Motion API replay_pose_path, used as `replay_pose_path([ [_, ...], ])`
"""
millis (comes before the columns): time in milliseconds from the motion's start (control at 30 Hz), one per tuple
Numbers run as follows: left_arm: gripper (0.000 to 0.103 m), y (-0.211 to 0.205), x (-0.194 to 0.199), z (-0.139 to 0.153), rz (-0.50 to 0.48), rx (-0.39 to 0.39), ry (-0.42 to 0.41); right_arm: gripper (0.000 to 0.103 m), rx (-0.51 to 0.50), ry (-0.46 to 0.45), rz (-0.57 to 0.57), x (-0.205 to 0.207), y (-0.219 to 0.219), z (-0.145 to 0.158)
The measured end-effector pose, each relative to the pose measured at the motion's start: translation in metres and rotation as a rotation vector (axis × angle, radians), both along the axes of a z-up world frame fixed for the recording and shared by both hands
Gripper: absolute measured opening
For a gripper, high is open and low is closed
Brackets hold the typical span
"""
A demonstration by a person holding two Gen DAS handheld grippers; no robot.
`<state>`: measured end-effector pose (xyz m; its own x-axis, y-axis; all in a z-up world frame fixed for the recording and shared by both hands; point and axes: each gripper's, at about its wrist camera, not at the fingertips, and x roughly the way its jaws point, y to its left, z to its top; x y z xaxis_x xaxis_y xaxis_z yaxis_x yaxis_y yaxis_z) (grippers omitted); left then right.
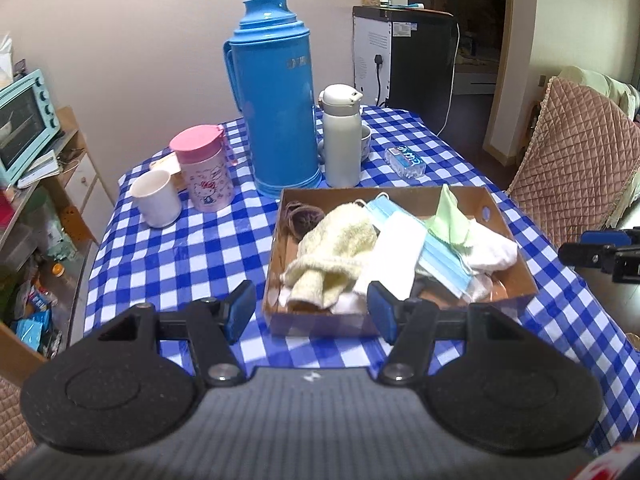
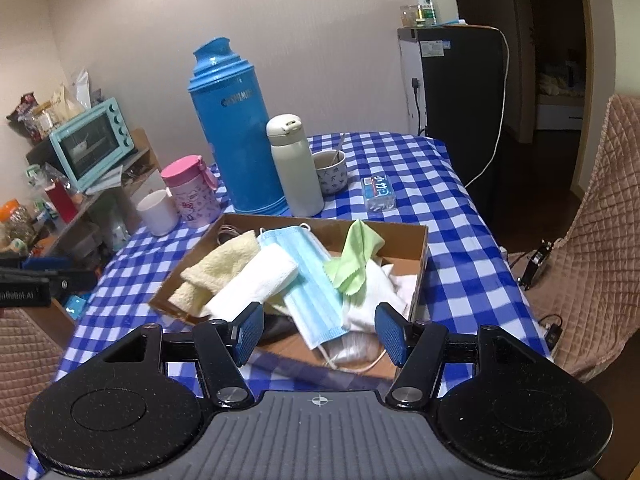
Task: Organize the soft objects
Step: 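Move both grippers back from the box toward the hair tie and bandage roll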
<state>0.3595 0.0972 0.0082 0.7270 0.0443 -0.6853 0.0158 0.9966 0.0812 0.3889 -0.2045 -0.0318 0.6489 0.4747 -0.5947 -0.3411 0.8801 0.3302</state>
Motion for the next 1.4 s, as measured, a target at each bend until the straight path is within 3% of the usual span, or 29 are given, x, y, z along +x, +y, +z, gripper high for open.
replay_pose_path([
  [233, 0.059, -0.002, -0.039, -0.003, 0.024, -0.016, 0.015, 0.063, 0.057, 0.026, -0.001, -0.029, -0.005, 0.004],
  [667, 0.059, -0.008, -0.099, -0.022, 0.049, -0.041, 0.071, 0.064, 0.011, 0.084, 0.05, -0.08, -0.002, -0.009],
  [1400, 0.059, -0.042, -0.149, -0.066, 0.009, -0.058, 0.19, 0.064, -0.065, 0.183, 0.128, -0.146, 0.015, -0.046],
])
